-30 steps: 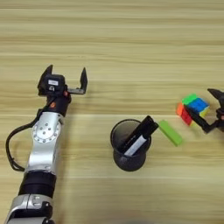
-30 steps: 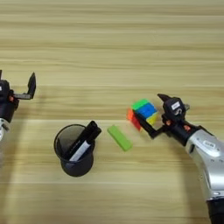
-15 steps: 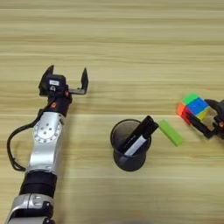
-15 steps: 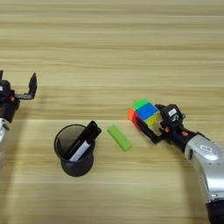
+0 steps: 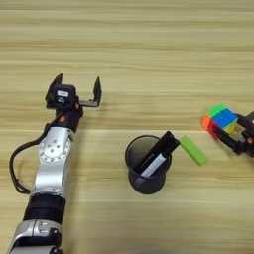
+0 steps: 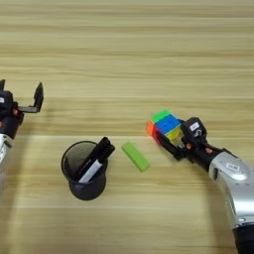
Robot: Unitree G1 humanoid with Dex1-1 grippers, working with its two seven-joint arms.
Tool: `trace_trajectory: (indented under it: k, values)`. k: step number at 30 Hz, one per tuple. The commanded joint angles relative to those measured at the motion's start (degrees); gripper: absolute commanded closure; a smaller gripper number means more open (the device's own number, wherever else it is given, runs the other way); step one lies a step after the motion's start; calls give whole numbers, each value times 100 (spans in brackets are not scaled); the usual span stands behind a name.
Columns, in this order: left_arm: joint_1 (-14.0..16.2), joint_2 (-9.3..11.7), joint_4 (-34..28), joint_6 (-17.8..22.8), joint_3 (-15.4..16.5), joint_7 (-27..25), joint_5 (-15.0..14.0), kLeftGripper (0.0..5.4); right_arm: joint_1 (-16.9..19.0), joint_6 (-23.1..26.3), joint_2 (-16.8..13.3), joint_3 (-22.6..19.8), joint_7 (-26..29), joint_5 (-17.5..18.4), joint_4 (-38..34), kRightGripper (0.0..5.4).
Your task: Move the objects on the table
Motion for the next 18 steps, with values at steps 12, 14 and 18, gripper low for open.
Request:
trace_trajectory:
  k: [12,14,18]
  values:
    - [-518,278,-564,504,-294,-1569,-709,0,-840,652,-407,-2,687,307,-735,207]
    - [-604,329,-757,760,-326,-1874,-955,0,-947,759,-498,-8,839,381,-839,207]
    - [-781,551,-1169,1474,-460,-2776,-1591,0,-1135,933,-713,-24,1222,604,-1111,207]
